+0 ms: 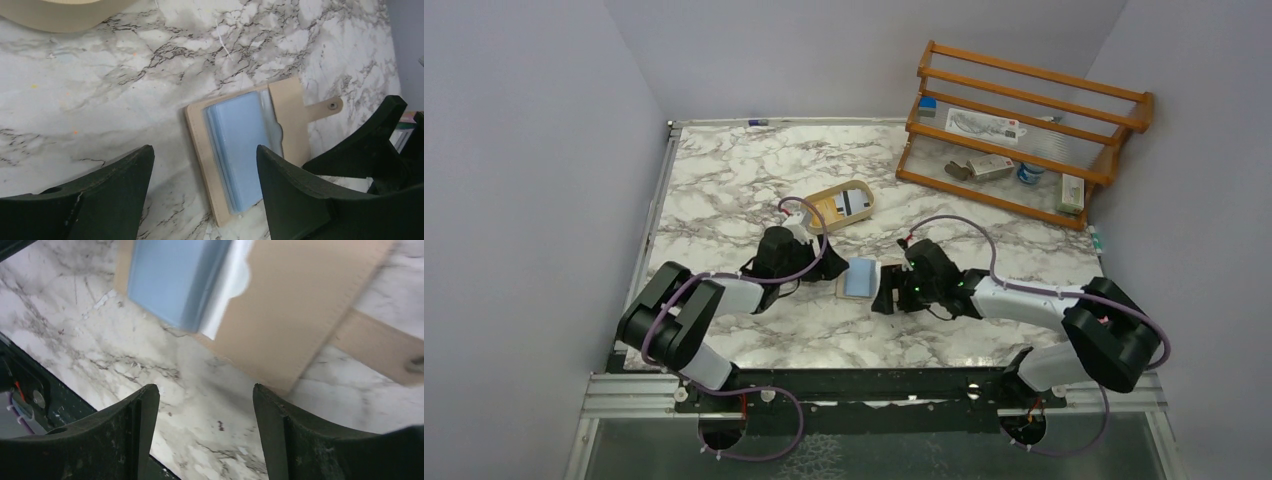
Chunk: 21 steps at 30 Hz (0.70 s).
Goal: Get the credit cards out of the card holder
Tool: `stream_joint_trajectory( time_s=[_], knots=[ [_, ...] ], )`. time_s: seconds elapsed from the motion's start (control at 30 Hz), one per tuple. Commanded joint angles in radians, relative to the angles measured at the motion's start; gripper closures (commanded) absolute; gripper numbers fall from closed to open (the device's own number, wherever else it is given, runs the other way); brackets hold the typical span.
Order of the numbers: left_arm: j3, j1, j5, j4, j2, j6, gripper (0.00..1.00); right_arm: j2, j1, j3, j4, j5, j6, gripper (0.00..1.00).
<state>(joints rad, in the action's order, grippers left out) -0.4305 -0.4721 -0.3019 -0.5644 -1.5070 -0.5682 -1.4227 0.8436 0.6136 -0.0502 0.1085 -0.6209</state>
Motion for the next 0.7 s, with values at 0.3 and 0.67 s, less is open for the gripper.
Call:
stream_joint_trajectory(
  time_s=[0.3, 0.67],
  knots=[
    [0.079, -0.048, -0.091, -0.129, -0.16, -0.152, 0.25, 0.029, -0.186, -0.206, 0.166, 0.207, -0.024, 0.24],
    [0.13, -0.049, -0.104, -0.224, -0.152, -0.22, 0.25, 0.045, -0.24, -0.246, 0.115, 0.111, -0.108, 0.19]
  ],
)
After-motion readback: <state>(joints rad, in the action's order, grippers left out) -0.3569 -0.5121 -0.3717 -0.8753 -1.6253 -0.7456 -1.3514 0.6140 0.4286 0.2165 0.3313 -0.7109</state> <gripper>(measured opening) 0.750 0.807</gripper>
